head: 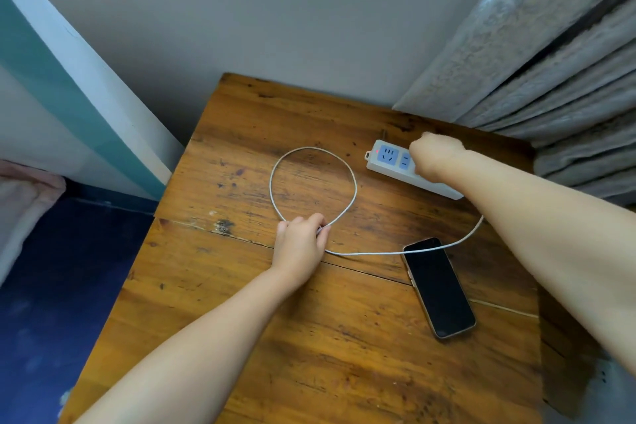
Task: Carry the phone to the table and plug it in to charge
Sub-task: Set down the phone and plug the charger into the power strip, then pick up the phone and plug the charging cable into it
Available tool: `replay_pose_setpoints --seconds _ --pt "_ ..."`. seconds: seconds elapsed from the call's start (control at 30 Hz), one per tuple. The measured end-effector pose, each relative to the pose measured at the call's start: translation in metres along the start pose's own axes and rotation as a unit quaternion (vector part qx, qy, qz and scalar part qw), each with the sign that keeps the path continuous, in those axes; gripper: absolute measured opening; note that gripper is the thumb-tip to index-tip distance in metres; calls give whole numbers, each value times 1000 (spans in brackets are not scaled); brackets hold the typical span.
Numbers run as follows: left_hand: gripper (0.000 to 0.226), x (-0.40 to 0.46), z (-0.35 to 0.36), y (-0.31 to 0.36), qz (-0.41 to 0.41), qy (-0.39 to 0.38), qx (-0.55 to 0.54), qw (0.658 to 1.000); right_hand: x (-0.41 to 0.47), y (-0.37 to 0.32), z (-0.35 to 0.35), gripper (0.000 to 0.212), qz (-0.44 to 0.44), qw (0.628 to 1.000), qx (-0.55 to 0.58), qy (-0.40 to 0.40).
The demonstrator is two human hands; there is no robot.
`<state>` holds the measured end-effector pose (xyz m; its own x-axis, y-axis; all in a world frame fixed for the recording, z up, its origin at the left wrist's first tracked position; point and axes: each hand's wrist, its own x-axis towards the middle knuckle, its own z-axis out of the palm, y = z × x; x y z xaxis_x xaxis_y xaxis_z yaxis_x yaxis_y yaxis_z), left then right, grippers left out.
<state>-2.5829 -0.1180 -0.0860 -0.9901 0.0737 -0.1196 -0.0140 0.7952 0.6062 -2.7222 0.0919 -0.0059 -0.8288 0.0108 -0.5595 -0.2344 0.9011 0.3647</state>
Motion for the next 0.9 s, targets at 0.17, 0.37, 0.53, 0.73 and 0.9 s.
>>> replay_pose_setpoints --seconds 0.17,0.37,0.53,0.73,0.9 --pt "11 -9 -11 29 35 20 -78 996 -44 -29 12 45 -105 974 71 186" --pt "11 -41 -7 56 134 5 -60 989 -145 -52 54 29 -226 888 390 94" --pt "15 -72 13 75 156 -67 -53 984 -173 -25 102 24 -183 905 375 84" --pt "18 -114 63 88 32 -317 -88 944 -174 16 161 19 -120 957 260 45" --pt "41 -96 91 111 -249 -240 -320 882 -159 19 187 19 8 925 375 67"
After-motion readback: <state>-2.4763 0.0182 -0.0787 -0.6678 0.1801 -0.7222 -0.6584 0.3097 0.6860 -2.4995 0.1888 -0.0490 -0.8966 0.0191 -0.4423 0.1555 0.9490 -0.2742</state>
